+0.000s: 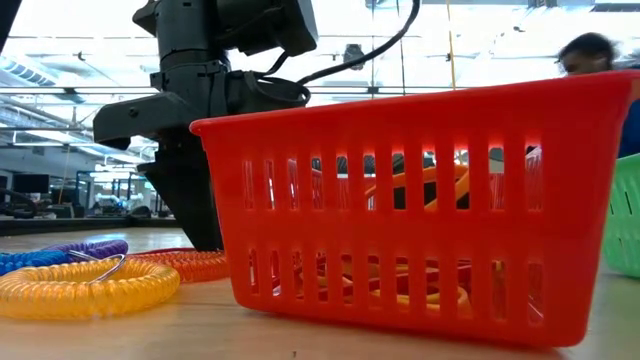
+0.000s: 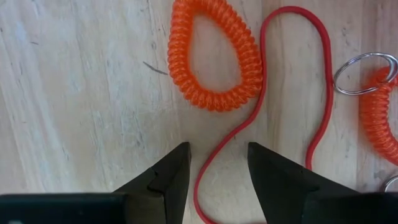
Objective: Pick & Place Office Desk Supplies
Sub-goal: Put the red rubber band into the red bin
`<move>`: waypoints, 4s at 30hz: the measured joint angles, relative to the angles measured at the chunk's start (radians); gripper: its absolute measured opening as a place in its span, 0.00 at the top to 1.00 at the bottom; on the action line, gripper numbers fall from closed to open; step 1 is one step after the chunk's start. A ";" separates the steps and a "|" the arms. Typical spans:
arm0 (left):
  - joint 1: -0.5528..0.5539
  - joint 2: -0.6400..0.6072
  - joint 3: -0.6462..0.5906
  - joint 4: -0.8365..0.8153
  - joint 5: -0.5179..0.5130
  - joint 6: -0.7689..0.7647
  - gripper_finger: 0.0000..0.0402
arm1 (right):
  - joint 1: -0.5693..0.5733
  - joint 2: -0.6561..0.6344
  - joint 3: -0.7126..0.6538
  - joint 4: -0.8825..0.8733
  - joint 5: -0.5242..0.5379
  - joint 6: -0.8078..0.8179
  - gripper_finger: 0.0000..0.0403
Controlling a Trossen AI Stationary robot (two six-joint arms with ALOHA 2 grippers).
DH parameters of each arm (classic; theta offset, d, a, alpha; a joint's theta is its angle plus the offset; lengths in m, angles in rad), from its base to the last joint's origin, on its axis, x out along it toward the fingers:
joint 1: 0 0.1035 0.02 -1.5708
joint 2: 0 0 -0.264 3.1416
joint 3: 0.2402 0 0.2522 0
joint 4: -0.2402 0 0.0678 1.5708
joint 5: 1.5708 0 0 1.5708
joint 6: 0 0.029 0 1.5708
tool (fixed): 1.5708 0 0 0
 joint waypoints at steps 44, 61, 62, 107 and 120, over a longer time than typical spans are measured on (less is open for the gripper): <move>-0.009 -0.076 0.157 -0.329 -0.018 0.028 1.00 | 0.000 0.000 0.000 -0.009 0.004 0.007 0.65; -0.029 -0.367 0.163 -0.218 -0.059 -0.081 1.00 | 0.000 0.000 0.000 -0.009 0.005 0.007 0.65; -0.034 -0.383 0.163 -0.196 -0.063 -0.080 1.00 | 0.000 0.000 0.000 -0.010 0.005 0.007 0.65; -0.081 -0.017 0.162 0.498 0.196 -0.077 1.00 | 0.000 0.000 0.000 -0.022 0.004 0.010 0.65; -0.079 -0.010 0.159 0.467 0.143 -0.023 1.00 | 0.000 0.000 0.000 -0.024 0.004 0.011 0.65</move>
